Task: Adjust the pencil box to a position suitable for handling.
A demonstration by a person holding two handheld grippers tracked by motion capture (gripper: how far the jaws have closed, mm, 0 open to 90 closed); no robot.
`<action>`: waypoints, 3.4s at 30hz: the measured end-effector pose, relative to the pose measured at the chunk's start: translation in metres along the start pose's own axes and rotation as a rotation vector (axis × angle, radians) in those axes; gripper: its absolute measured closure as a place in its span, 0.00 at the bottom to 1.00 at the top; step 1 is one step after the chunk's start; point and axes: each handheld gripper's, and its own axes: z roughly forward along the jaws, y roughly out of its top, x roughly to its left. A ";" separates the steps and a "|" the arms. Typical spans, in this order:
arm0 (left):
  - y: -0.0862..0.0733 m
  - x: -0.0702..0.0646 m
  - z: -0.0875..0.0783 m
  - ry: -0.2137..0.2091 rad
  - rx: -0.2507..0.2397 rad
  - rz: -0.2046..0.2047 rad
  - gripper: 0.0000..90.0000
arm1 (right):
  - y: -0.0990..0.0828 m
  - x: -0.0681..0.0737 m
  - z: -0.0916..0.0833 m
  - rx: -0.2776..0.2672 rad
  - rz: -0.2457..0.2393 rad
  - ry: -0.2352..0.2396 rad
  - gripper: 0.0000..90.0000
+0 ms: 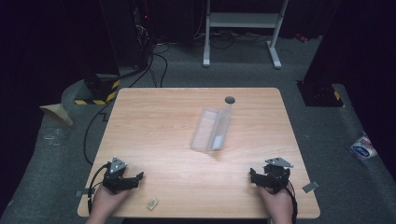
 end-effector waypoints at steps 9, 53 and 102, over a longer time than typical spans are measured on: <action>0.000 0.000 0.000 0.008 -0.002 0.002 0.17 | 0.000 0.000 -0.001 0.002 0.002 0.005 0.09; -0.001 0.000 -0.001 -0.003 0.001 -0.001 0.18 | 0.023 0.056 -0.027 -0.164 -0.076 0.089 0.32; 0.000 0.001 0.000 -0.014 0.000 0.009 0.18 | 0.079 0.120 0.028 -0.192 -0.042 0.120 0.40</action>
